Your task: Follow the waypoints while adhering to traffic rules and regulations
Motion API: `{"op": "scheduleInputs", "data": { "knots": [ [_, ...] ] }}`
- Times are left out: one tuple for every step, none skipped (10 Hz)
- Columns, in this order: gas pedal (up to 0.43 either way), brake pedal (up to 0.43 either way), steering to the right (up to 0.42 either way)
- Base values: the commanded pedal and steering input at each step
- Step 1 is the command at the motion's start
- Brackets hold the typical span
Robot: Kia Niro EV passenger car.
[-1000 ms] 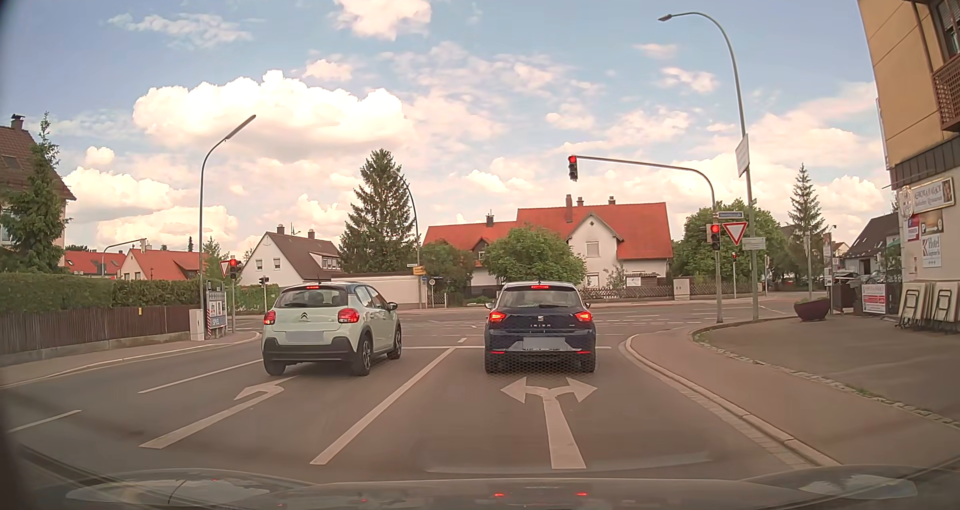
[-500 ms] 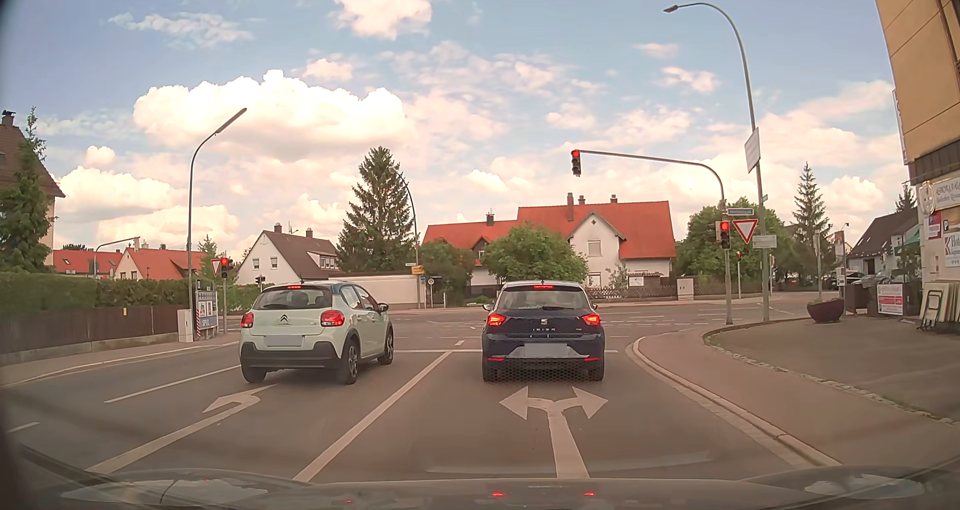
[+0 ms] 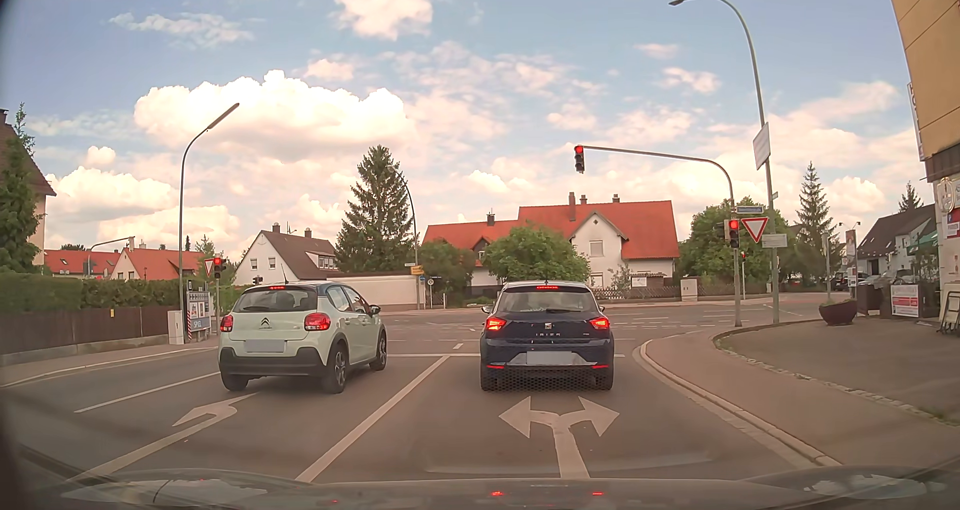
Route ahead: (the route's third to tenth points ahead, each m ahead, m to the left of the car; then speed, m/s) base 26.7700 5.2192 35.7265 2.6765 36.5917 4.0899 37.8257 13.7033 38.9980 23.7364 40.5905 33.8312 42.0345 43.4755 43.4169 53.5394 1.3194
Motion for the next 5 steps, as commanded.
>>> {"op": "scheduleInputs", "data": {
  "knots": [
    [0.000,0.140,-0.006],
    [0.000,0.140,-0.006],
    [0.000,0.140,-0.003],
    [0.000,0.116,0.001],
    [0.000,0.098,0.005]
  ]
}}
